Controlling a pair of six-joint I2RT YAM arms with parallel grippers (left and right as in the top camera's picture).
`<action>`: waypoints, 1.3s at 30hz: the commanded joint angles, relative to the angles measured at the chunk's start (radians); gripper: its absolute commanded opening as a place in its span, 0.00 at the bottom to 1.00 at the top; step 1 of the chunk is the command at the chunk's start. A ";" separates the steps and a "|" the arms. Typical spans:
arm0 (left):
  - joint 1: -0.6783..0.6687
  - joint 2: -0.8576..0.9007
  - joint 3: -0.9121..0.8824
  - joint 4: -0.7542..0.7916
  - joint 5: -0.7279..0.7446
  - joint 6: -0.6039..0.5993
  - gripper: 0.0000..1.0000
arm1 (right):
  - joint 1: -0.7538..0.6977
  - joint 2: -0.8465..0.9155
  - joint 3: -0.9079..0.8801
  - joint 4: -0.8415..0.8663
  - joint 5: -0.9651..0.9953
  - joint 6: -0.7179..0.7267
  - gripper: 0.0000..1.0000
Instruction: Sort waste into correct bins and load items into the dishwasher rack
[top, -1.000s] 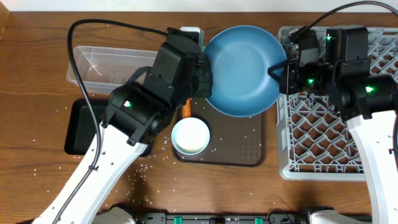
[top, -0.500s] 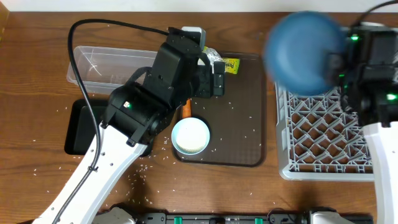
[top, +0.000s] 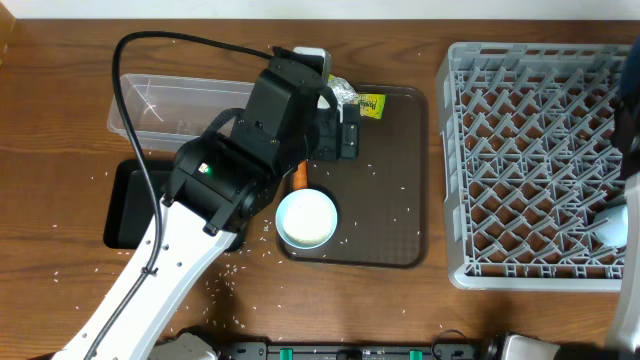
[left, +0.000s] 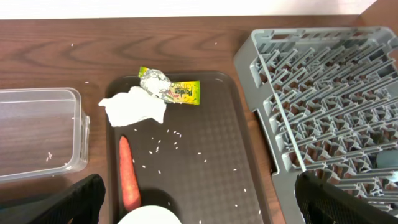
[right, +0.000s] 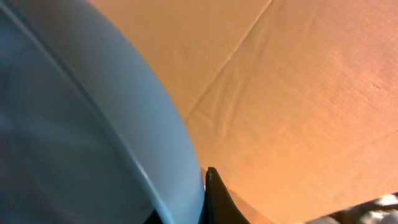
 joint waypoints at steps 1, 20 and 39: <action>0.001 -0.012 0.008 -0.014 0.011 0.013 0.98 | -0.033 0.064 0.006 0.034 0.076 -0.101 0.01; 0.001 -0.011 0.008 -0.046 0.011 0.013 0.98 | -0.001 0.333 0.006 0.130 0.085 -0.342 0.02; 0.001 -0.011 0.008 -0.067 0.010 0.097 0.98 | 0.138 0.348 0.006 -0.126 -0.171 -0.254 0.76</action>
